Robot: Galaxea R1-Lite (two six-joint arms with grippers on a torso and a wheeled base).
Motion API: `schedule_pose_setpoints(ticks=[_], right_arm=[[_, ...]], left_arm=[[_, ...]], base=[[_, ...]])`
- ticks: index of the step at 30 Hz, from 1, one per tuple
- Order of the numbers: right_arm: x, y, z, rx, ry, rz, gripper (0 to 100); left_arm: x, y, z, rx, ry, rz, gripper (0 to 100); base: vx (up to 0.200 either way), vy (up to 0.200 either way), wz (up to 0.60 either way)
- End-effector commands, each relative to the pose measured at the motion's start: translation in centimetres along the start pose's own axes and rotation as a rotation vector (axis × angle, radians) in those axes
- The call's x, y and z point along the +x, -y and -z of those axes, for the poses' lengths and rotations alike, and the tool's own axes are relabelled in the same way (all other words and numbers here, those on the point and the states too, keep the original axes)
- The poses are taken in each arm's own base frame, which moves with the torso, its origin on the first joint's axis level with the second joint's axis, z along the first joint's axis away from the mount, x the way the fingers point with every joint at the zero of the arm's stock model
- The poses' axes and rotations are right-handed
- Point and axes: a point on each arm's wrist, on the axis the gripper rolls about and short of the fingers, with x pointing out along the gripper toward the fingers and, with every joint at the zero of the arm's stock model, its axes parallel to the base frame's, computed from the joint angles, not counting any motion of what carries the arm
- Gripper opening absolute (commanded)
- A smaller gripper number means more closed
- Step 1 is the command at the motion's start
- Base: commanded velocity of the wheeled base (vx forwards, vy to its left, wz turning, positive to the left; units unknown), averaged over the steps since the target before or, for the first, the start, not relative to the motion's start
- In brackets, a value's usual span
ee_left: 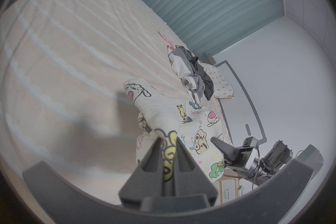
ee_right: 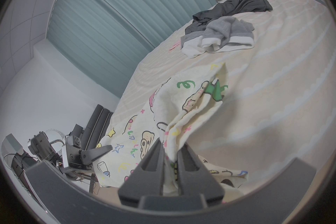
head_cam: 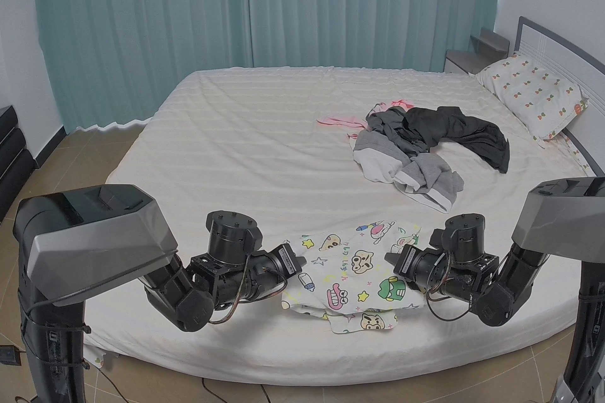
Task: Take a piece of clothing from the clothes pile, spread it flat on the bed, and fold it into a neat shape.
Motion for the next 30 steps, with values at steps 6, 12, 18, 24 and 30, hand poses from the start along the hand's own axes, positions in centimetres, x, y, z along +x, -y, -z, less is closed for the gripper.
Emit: schedule_pose_setpoints(ticks=[6, 12, 18, 24, 30], right_arm=[[0.1, 0.2, 0.1, 0.001, -0.005, 0.007, 0], [0.2, 0.4, 0.3, 0.002, -0.014, 0.017, 0], [0.4, 0.6, 0.5, 0.000, -0.021, 0.023, 0], [1.0, 1.1, 1.1, -0.002, -0.040, 0.038, 0], [1.0, 1.5, 1.6, -0.004, -0.072, 0.066, 0]], left_arm=[[0.1, 0.0, 0.0, 0.000, -0.001, 0.000, 0], [0.1, -0.2, 0.1, -0.001, -0.001, -0.004, 0], [0.2, -0.5, 0.3, -0.003, -0.009, -0.017, 0], [0.2, -1.0, 0.4, -0.004, -0.012, -0.039, 0], [0.1, -1.5, 0.8, -0.007, -0.026, -0.057, 0]], base=[[0.000, -0.200, 0.00], [0.000, -0.133, 0.00], [0.000, 0.000, 0.00], [0.000, 0.000, 0.00], [0.000, 0.000, 0.00]])
